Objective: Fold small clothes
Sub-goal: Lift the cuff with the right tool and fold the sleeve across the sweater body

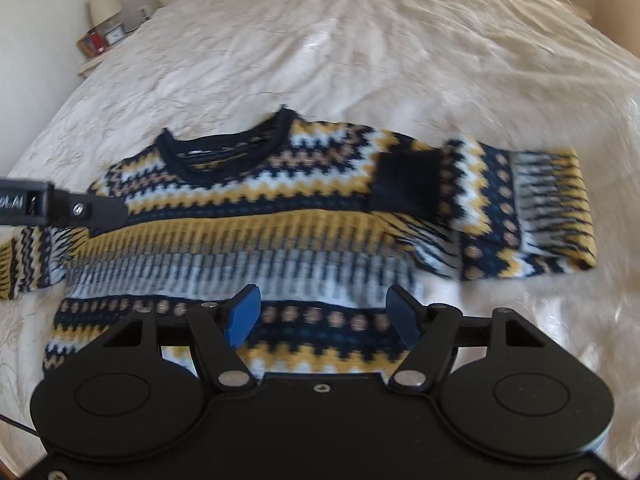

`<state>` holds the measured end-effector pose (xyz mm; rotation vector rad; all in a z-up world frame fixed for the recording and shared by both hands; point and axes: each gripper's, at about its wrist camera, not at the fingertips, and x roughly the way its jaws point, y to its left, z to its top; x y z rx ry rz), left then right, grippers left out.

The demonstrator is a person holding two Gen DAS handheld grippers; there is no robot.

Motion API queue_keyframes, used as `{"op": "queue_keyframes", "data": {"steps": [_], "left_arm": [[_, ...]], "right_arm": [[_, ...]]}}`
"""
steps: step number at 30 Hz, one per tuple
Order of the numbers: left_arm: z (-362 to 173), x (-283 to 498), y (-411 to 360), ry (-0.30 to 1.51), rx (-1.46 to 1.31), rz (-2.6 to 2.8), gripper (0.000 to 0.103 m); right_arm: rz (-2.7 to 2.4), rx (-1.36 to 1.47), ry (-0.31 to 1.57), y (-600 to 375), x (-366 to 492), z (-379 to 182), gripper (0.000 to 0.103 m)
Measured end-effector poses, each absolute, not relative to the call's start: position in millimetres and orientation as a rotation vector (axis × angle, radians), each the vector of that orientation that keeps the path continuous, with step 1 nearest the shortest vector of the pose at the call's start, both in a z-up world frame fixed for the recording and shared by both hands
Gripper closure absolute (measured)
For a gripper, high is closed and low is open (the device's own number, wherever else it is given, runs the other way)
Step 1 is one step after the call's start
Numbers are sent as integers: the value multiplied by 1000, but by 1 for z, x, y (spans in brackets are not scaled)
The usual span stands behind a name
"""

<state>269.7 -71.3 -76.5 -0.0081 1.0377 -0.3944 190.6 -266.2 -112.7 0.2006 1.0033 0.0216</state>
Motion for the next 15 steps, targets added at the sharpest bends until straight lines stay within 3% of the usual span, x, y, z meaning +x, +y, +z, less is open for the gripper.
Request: {"op": "queue_keyframes", "data": {"steps": [2,9,15], "left_arm": [[-81,278,-95,1027,2,-424,37],[-115,308,-161,1068,-18,-536,59],[-150,327,-206,1123,41,-585,59]], "right_arm": [[12,228,1005,-283,192,-115,31],[-4,273,1005,-333,198,-123,31],[-19,313,1014,-362,200,-131,31]]}}
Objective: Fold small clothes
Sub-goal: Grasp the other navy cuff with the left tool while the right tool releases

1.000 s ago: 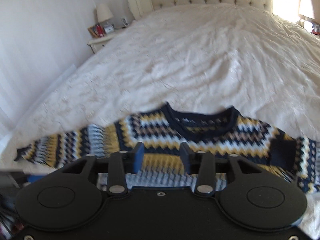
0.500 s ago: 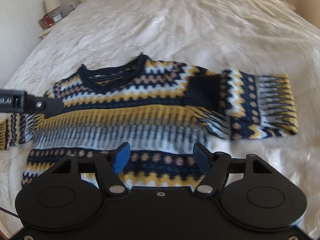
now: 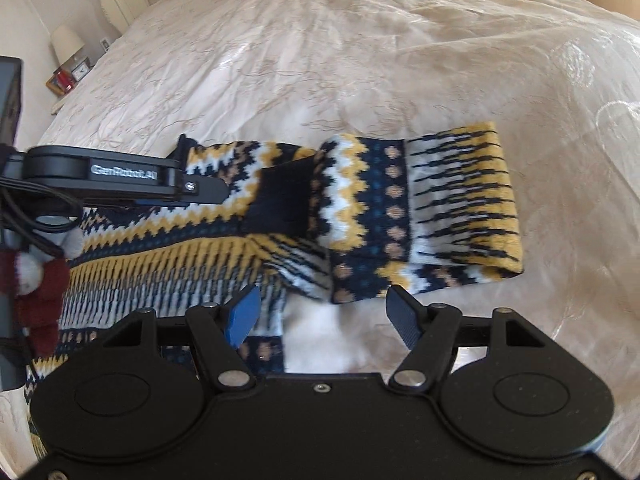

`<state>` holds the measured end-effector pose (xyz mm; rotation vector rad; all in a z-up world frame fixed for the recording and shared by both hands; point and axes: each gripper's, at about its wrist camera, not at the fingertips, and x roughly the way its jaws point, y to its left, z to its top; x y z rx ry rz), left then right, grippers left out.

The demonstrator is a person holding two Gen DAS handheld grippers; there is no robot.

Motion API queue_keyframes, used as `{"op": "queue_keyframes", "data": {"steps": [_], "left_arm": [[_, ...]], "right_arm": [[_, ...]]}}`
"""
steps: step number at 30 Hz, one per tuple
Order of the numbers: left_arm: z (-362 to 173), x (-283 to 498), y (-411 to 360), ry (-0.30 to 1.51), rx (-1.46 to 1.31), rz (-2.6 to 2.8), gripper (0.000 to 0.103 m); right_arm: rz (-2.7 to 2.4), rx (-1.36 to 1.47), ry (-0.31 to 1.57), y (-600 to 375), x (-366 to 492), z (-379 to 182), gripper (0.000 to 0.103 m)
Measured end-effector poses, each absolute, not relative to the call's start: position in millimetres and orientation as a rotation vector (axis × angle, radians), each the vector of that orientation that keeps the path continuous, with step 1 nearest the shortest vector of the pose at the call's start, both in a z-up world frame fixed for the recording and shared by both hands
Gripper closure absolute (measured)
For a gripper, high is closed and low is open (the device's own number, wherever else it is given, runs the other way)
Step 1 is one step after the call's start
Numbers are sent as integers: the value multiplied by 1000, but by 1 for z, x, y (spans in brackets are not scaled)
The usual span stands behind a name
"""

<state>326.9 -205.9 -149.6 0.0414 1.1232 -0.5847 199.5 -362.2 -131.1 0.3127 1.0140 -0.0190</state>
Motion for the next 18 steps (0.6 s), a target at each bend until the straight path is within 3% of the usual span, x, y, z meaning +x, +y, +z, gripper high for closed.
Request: {"op": "queue_keyframes", "data": {"steps": [9,10,12,13,18], "left_arm": [[-181,347,-230,1192,6,-613,61],[-180,347,-231,1177,2,-605,66],[-177,347,-232,1162,13,-569,95],[-177,348,-232,1171,14,-561,99],[-150,342,-220,1117,-28,-567,100]], "right_arm": [[-28,363,1035,-383,203,-143,31],[-30,369,1036,-384,203,-144,31],[-31,379,1040,-385,203,-145,31],[-30,381,1042,-385,202,-146,31],[-23,379,1054,-383,201,-147,31]]}}
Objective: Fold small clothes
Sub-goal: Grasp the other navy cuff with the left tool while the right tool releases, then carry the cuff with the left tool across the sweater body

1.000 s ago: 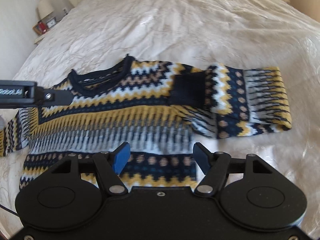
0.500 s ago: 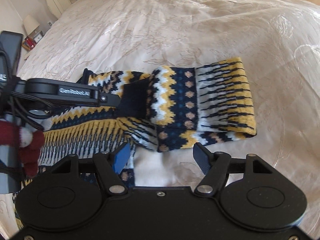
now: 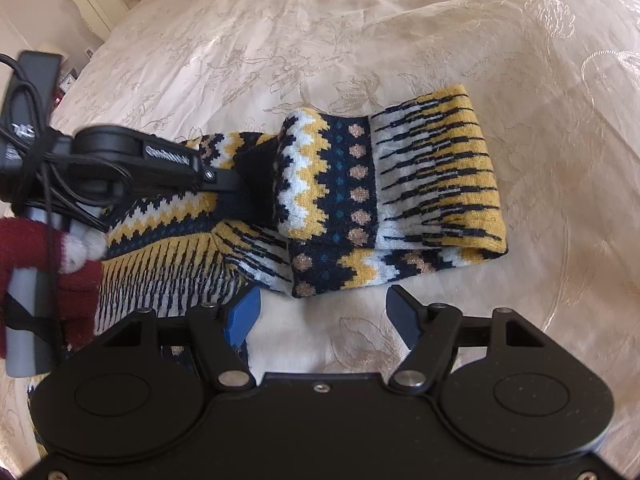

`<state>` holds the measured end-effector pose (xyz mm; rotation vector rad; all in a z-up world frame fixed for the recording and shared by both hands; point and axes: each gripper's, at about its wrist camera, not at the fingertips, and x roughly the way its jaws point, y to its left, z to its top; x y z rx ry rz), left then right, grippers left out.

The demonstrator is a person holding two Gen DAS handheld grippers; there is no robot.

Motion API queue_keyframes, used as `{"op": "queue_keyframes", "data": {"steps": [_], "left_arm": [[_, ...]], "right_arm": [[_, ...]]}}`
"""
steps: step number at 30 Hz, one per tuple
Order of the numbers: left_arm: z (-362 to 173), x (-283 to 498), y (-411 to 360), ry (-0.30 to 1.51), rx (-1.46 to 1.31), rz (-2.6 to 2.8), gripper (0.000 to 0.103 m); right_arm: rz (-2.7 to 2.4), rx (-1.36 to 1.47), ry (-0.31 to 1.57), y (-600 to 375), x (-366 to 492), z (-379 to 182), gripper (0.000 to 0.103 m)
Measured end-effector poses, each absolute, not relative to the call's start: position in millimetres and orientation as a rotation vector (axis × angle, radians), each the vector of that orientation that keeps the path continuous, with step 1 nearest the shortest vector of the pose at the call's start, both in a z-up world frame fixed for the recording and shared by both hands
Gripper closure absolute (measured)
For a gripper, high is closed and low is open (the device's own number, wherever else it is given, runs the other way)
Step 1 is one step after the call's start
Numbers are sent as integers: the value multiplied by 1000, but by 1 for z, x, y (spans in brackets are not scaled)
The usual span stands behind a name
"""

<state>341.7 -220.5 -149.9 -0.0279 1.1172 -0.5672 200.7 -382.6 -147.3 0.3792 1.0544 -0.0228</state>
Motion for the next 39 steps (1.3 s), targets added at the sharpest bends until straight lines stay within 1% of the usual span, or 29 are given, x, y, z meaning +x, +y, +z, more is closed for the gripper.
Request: {"op": "queue_keyframes", "data": {"steps": [9,15,20,25,30,39], "left_arm": [[-84,323,-179,974,-123,-561,100],[-32,305,-113,865,-161,-487,100],[-7,295,-48,808,-168,-386,100],[-9,289,13,814,-178,-255,100],[-27,282,57,853,-191,-169,100],[-68,274,89,921,-123,-78,100]], "right_arm": [[0,383,1044,-364,194,-137,30],[28,360,1029,-338,192,-128,30],[35,349,1026,-317,189,-123,30],[40,328,1021,-298,184,-117,30],[30,311,1018,-287,183,-114,30],[-16,308,1009,-279,187,-111,30]]}}
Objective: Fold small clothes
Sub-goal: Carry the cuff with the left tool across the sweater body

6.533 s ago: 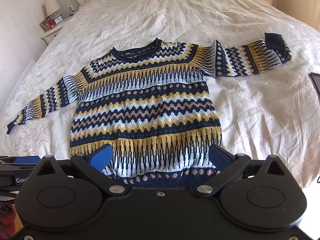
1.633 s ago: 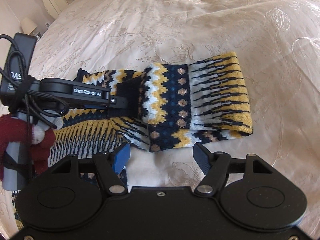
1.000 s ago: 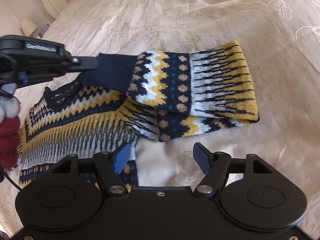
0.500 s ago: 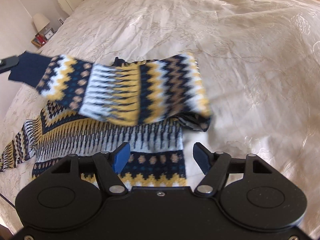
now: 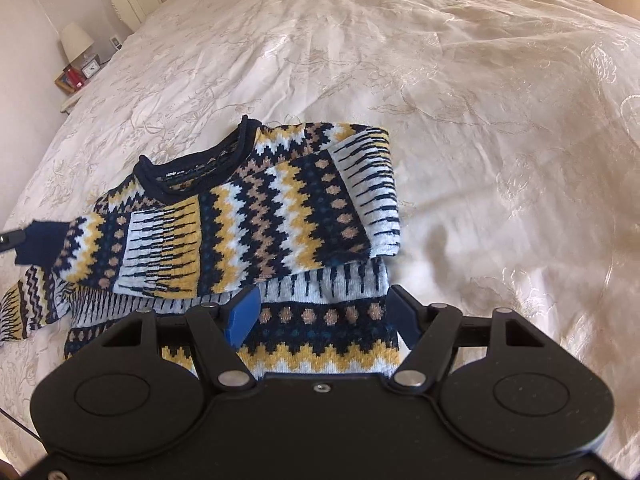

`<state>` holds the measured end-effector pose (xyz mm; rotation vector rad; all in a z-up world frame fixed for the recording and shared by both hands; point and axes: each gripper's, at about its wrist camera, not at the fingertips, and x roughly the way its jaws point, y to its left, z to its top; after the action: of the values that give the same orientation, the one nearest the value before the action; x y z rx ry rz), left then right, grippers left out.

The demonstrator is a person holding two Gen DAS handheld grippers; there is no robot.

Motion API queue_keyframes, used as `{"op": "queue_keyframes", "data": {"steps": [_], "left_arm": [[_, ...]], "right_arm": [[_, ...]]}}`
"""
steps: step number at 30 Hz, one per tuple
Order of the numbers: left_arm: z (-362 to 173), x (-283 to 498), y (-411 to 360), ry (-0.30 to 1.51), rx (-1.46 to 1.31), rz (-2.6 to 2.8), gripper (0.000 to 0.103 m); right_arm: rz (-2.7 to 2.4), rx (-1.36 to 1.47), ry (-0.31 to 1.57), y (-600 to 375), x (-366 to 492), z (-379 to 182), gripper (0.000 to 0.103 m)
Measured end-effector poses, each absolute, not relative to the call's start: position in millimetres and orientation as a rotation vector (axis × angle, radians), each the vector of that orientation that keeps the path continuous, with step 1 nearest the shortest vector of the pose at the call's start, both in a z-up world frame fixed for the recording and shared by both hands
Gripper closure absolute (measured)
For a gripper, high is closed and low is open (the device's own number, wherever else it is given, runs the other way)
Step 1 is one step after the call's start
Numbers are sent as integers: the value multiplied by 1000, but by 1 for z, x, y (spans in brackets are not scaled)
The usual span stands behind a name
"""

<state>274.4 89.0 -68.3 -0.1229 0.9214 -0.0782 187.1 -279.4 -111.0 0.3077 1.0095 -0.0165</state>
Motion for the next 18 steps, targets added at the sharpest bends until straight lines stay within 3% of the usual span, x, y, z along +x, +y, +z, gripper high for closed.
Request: {"op": "queue_keyframes", "data": {"steps": [9,14,16,17,18], "left_arm": [[-115,284,96,1048,11,19,99],[-107,279,92,1013,-46,13,97],[-110,282,80,1016,-36,-40,86],[-113,283,74,1021,-36,-64,76],[-118,284,70,1030,-42,-89,74]], "right_arm": [[-48,302,1020,-285,201,-113,30],[-72,308,1031,-299,220,-118,30],[-76,312,1037,-306,230,-122,30],[-78,317,1040,-310,236,-124,30],[-80,326,1043,-314,243,-127,30]]}}
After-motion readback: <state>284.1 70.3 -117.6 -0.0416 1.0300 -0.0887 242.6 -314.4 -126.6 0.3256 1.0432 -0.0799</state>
